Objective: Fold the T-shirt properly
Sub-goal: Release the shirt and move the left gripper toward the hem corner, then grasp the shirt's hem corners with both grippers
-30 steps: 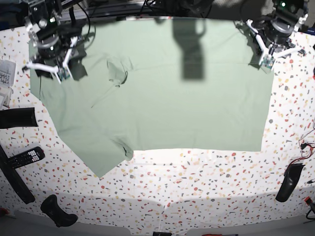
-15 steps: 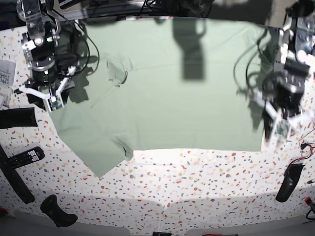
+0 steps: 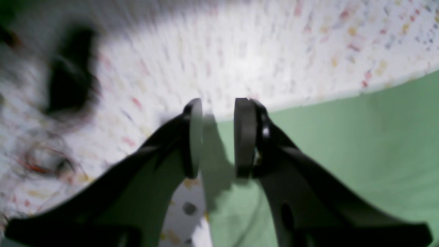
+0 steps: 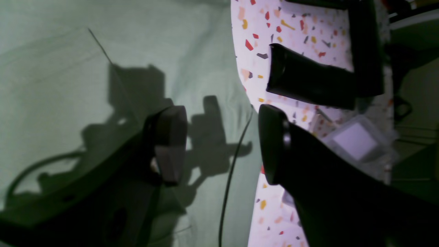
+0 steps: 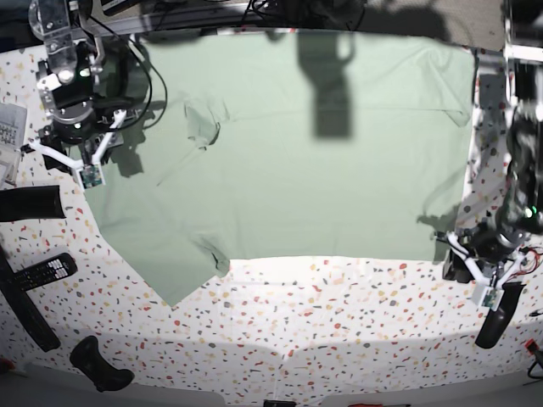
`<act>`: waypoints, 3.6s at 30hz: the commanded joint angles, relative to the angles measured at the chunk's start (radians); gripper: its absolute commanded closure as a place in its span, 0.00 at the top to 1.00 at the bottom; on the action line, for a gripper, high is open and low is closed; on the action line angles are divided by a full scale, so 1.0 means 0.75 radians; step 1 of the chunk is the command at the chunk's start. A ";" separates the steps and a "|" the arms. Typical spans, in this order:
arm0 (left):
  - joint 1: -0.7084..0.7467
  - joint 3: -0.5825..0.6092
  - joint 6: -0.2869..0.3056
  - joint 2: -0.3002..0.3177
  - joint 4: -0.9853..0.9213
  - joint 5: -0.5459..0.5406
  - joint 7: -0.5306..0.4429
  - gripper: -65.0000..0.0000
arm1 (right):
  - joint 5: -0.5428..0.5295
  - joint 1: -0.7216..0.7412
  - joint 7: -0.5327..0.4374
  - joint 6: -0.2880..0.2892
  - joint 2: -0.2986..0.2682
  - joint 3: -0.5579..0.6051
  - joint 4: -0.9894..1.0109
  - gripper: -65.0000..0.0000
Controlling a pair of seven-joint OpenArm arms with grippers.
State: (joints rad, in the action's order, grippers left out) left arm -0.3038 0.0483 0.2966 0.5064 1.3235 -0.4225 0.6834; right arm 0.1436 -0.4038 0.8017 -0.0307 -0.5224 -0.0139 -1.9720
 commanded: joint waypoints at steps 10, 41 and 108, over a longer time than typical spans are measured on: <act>-0.283 -0.011 0.005 0.006 -0.341 -0.127 -0.115 0.22 | 0.048 0.006 -0.081 -0.011 0.065 -0.008 -0.022 0.50; -0.282 -0.011 0.324 -0.018 -0.343 -0.240 0.074 0.68 | 0.044 0.007 0.074 -0.011 0.066 -0.008 -0.022 0.50; -0.442 -0.011 0.368 -0.143 -1.246 -0.474 -0.064 0.00 | 0.008 0.029 0.048 -0.010 0.064 -0.008 -0.022 0.50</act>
State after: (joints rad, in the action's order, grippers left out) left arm -0.6106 0.0383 0.5766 0.3935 0.3832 -0.7860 0.6285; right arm 0.1345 -0.3931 0.8543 -0.0277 -0.4622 -0.0132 -1.9720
